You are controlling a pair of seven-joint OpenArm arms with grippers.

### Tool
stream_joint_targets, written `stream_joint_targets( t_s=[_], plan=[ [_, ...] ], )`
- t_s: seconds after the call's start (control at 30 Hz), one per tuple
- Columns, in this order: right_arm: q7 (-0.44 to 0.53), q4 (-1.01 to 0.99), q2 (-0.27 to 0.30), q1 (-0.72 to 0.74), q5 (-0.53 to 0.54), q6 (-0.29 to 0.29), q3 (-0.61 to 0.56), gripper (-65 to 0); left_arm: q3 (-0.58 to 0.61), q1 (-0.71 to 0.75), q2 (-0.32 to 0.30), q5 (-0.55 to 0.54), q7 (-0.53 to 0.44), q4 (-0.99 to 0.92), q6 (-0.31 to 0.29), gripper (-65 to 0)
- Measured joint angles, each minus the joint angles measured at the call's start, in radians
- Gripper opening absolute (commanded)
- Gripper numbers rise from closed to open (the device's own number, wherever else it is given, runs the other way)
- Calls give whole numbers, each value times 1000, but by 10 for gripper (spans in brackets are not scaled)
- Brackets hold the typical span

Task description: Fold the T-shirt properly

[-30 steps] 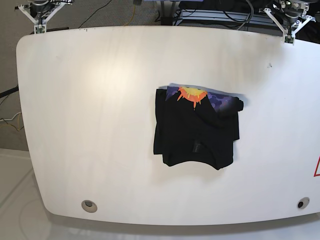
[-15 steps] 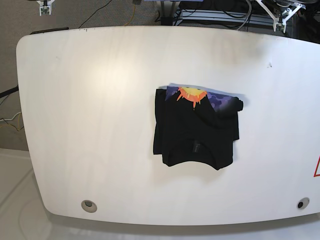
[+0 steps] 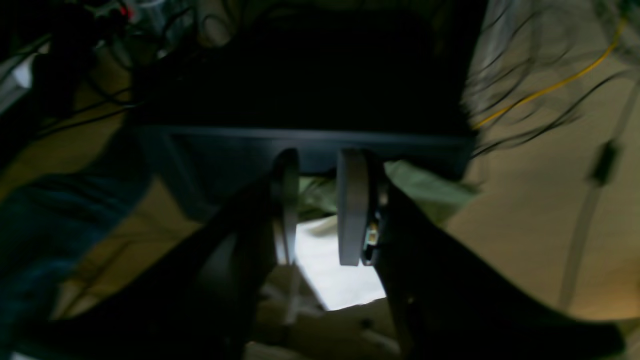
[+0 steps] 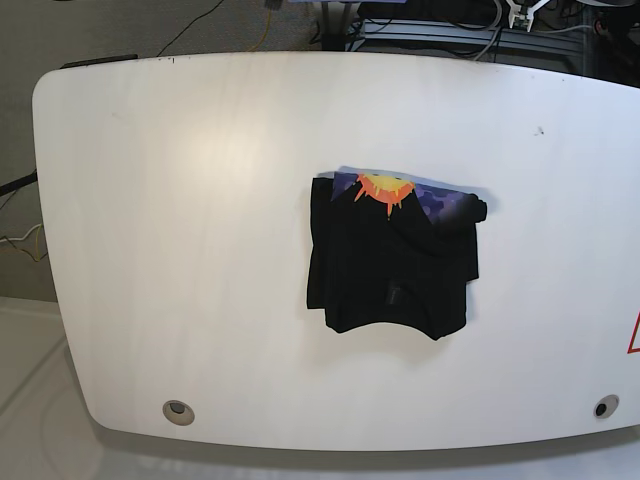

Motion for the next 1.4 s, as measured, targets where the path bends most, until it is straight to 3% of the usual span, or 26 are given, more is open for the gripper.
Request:
stream_joint_targets(
  t_s=[0.23,0.47,0.8,0.93,1.23,1.4],
  plan=[
    [79,-274,-4,125,-192,-6,-73,-620,86,-114,7,104,-174,-258,-8,-537],
    [288,-688,-2,298,-284,-1,-72,-620,141,-282,14,188,-343,-724,0,-537],
    [575,-1296,91,534,-333,-12,-69,-620,152,-573,21,258,-708,-1373,-3,-536],
    [604,-1344,96,577,-333,-10,-72,-619,149,-623,21,291,-771,-1479,3,-536],
    [604,-1307,67,602,-332,-23,-171,-617,149,-638,37,303,-843,-1490,3,-532],
    [607,-1275,21,616,-332,-35,-216,-616,150,-646,54,303,-868,-1489,20,-453]
  ],
)
